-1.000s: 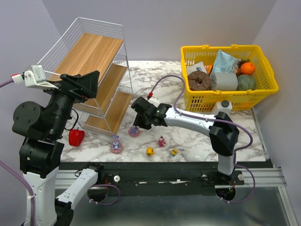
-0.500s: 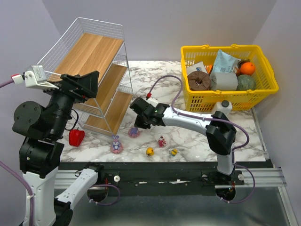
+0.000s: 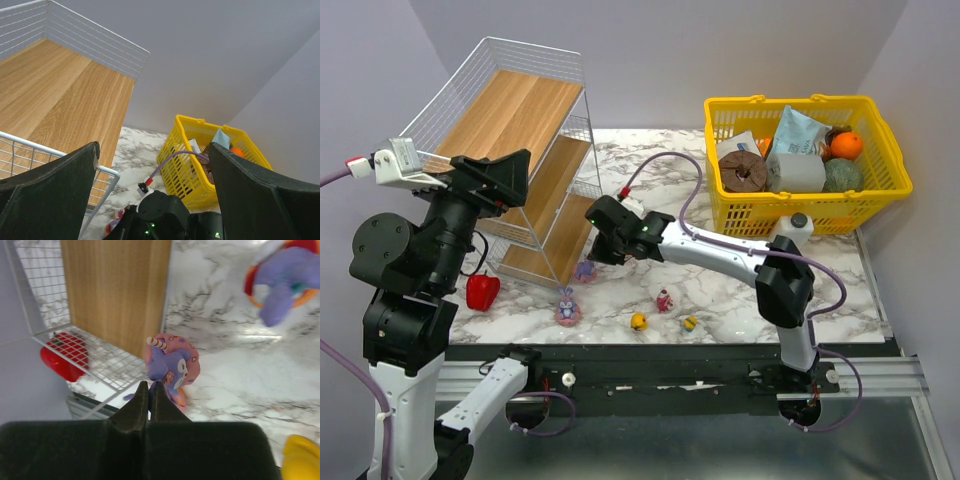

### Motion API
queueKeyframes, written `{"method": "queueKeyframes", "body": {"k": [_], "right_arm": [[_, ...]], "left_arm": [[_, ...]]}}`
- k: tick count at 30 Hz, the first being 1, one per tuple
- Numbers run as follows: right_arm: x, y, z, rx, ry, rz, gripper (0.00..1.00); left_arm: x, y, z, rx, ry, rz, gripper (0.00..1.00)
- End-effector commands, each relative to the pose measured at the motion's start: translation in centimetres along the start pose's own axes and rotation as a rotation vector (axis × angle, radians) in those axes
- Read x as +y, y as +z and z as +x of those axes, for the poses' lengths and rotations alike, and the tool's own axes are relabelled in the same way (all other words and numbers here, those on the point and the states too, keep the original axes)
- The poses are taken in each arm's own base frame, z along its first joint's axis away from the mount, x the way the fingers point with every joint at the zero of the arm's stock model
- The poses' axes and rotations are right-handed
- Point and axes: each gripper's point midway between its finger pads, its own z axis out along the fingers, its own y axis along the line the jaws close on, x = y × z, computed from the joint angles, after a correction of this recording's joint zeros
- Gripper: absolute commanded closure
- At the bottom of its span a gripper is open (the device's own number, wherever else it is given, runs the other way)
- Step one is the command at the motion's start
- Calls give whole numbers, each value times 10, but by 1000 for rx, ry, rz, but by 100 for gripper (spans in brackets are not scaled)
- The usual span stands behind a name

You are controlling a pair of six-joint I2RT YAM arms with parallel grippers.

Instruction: Place and organize the plastic toys onto the shelf

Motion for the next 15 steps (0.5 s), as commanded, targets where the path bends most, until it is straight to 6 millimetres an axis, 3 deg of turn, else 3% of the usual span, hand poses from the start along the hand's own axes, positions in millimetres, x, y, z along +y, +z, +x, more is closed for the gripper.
{"method": "queueKeyframes", "body": {"k": [1,4,5,6,11,12,15], "right_arm": [[32,12,1,-29,43,-50,99],[44,24,1,-35,67,-44,99],[39,36,4,-37,82,-12,99],[47,33,2,-40,90,-19,99],[51,47,5,-50,139,21,99],[44,53,8,-47,137,50,99],[51,53,9,-56,151,55,99]], "left_arm": [[12,5,6,7,22,-52,1],[16,5,8,7,25,-68,1],[17,4,7,5,29,-72,1],[18,4,8,7,31,-75,1],[21,4,10,6,33,-90,1],[22,4,10,5,33,-91,1],[23,5,11,9,35,-93,1]]}}
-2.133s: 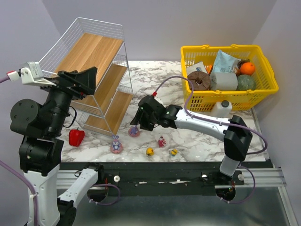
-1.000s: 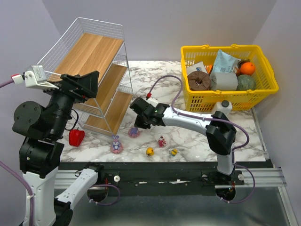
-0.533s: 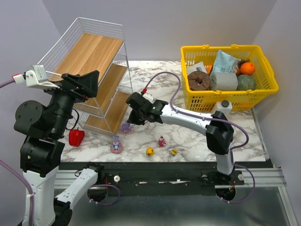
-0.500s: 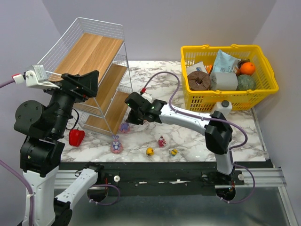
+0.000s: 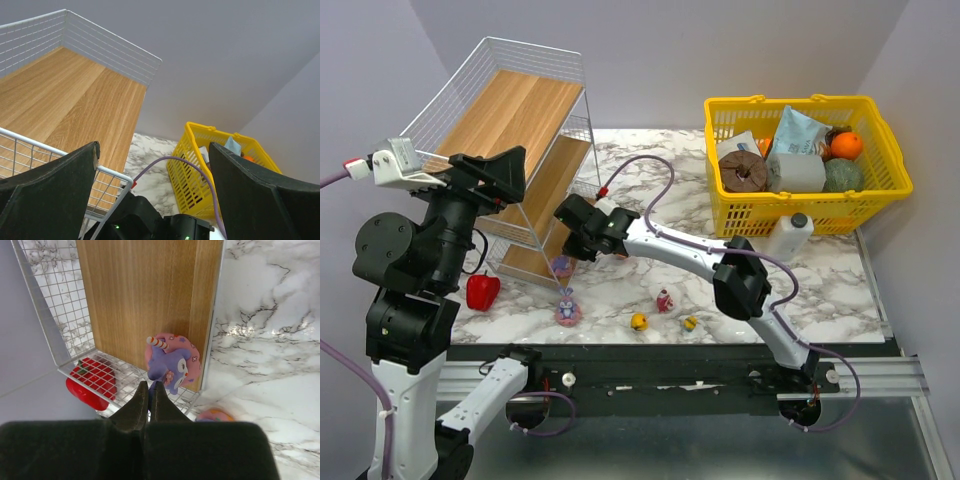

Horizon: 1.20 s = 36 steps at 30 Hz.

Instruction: Place and organize the plastic toys onto the shelf

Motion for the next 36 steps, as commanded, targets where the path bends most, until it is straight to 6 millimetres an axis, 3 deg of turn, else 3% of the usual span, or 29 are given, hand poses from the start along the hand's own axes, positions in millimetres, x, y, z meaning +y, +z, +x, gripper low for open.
{"method": "queueKeyframes", "body": {"k": [1,8,12,19,22,29,36], "right_arm": [[-3,5,3,-42,37,57,99],[-8,14,6,-60,89,88,99],[3,17,2,-74,95,61,99],[0,23,6,-64,110,72,95],[1,24,11,-42,113,65,89],[15,13,9,-33,127,6,58],[29,1,4,-36,139,-51,50]], "left_arm": [[13,1,15,40,17,-51,1],[14,-1,12,33,31,-60,1],[18,-2,14,37,44,-74,1],[20,-1,17,49,65,-87,1],[20,0,19,53,66,-87,1],[22,0,19,53,70,-92,1],[22,0,17,48,76,-99,1]]}}
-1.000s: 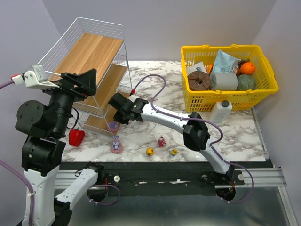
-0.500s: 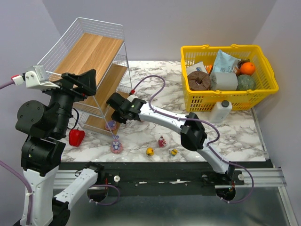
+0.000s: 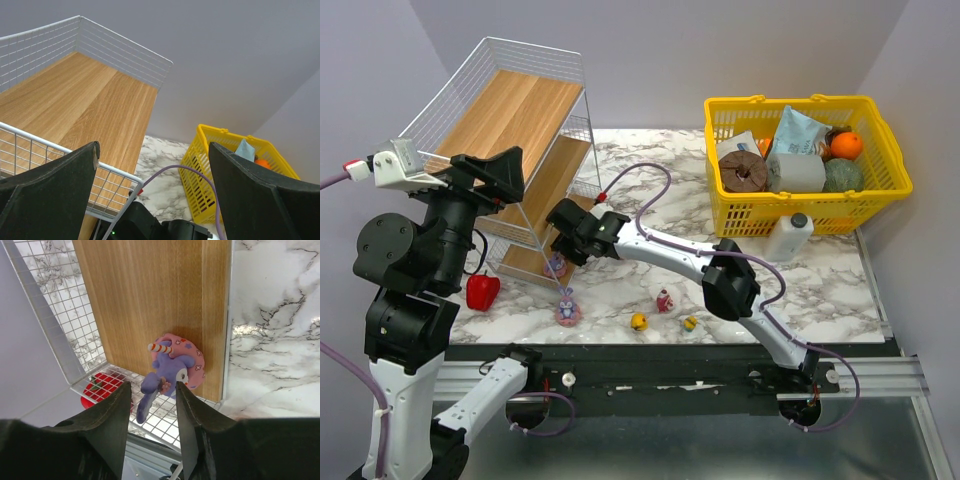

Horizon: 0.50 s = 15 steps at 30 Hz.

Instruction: Place and organize the plastic toys onto the shelf

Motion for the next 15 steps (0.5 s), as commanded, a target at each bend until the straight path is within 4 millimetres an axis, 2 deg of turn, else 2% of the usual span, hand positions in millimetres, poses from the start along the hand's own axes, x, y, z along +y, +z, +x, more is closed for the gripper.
{"method": "queueKeyframes", "body": {"k": [1,5,7,10,11,13,14,15], "right_arm": [[17,-21,-2,-6,16,-58,48],[14,-36,-11,-34,25,-65,41],[22,-47,-19,-63,11,-101,40],[20,-55,-25,-83,-16,-103,39],[22,-64,-28,-87,-18,-117,39],[13,-67,-26,-75,-43,-102,39],[14,-77,-27,-65,-46,-111,39],[-4,-74,-21,-42,-61,-75,39]], "left_arm": [[15,0,19,64,29,-61,1],[15,-1,18,61,30,-63,1],[15,-1,17,59,34,-64,1],[17,-2,18,61,40,-71,1],[18,-3,17,58,42,-73,1],[19,-3,19,58,41,-76,1],[20,-5,19,56,39,-77,1],[20,-5,19,57,38,-78,1]]}}
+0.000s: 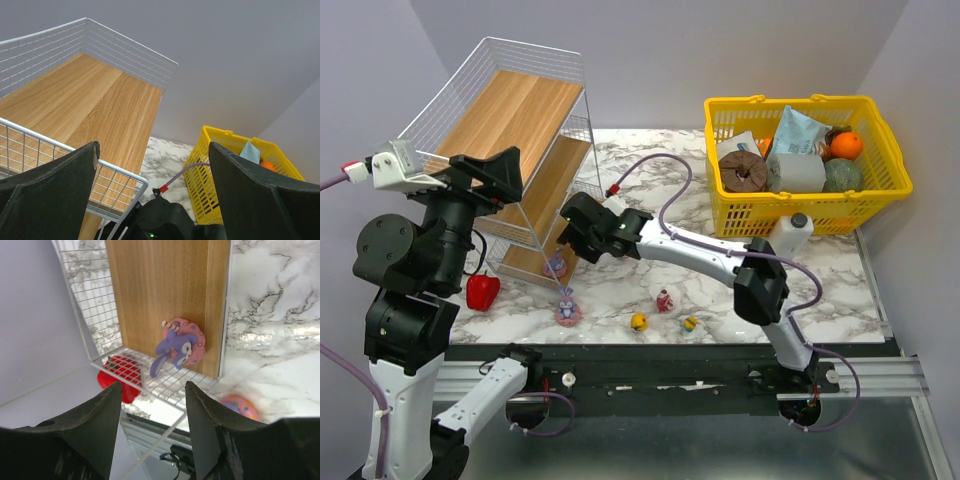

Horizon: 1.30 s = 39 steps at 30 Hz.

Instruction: Place and organize the plastic toys onto the shelf

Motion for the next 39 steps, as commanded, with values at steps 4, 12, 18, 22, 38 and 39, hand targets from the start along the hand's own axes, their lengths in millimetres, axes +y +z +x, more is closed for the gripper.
{"method": "queueKeyframes", "body": {"k": [4,12,18,22,38,39], "right_arm": [[-42,-34,7,49,-77,44,37],[-62,-38,39,37,-489,41,19],[-78,-20,75,46,-664,-6,17],[-89,-1,93,32,-804,-14,16],[-123,42,112,-26,-1076,1,20],[-130,43,111,-24,-1091,14,21]], "left_arm": [[17,-7,26,76,16,-56,1],[17,-20,32,113,12,-40,1],[5,-36,26,95,21,49,1],[-13,-46,18,74,32,158,1],[-41,-60,3,55,43,304,1],[-41,-59,4,57,44,302,1]]}}
